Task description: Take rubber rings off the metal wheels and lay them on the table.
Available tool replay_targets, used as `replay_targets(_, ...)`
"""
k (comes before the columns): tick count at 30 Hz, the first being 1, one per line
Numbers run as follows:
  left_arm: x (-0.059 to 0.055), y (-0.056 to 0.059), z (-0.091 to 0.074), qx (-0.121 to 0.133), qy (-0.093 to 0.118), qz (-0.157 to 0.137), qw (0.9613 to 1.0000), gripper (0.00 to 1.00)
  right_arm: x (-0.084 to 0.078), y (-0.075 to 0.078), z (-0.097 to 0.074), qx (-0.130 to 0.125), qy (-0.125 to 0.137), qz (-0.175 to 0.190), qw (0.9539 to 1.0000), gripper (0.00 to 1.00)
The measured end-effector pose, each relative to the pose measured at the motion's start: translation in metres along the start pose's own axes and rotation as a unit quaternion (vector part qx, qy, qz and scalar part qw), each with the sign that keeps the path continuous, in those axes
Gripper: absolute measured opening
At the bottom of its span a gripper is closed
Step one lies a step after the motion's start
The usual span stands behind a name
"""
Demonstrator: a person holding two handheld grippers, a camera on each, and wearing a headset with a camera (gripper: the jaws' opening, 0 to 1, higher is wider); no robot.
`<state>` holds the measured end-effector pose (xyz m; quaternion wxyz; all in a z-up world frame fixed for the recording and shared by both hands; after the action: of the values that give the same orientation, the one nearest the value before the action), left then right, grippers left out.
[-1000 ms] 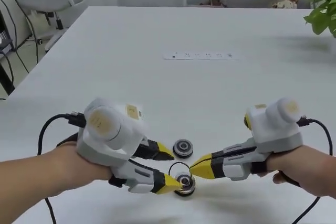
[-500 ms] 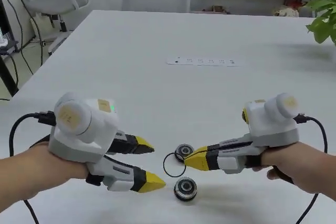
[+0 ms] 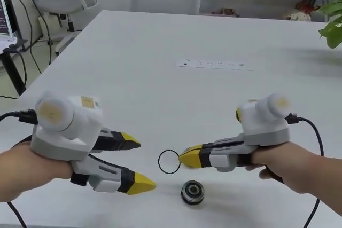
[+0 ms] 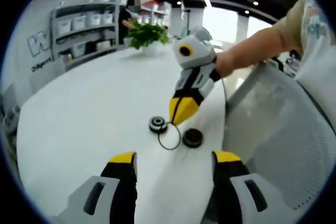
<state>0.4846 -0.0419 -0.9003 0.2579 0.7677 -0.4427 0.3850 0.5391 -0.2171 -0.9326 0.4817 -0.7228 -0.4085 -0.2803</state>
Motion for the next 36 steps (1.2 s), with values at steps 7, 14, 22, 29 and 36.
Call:
replay_targets(7,-0.004,0.0,-0.006,0.011,0.001,-0.007,0.9999,0.62,-0.005,0.003,0.013,-0.01,-0.008,0.003,0.9999,0.0)
replay_targets(14,-0.007,0.0,-0.01,0.015,0.0,-0.011,0.9998,0.64,-0.015,0.004,0.024,-0.018,-0.028,-0.001,0.9994,0.0)
replay_targets(22,-0.009,0.001,-0.011,0.016,-0.002,-0.013,0.9998,0.65,-0.021,0.007,0.03,-0.037,-0.045,-0.016,0.9982,0.0)
replay_targets(29,-0.009,-0.001,-0.011,0.018,-0.001,-0.015,0.9997,0.65,-0.022,0.01,0.029,-0.054,-0.057,-0.034,0.9963,0.04)
replay_targets(36,-0.011,-0.001,-0.011,0.018,-0.004,-0.016,0.9997,0.65,-0.023,0.01,0.029,-0.062,-0.065,-0.051,0.9947,0.17)
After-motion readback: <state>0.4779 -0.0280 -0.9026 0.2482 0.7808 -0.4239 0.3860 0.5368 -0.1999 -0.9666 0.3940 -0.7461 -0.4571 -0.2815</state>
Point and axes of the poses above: the centre of the closed fingertips' face, and the gripper's own axes: z roughly forward along the fingers, y roughly to its right, x roughly out of its top, the point moved 8 cm from there along -z, roughly backward along the fingers, and after that the axes turned 1 degree about z, right-handed, at the moved point
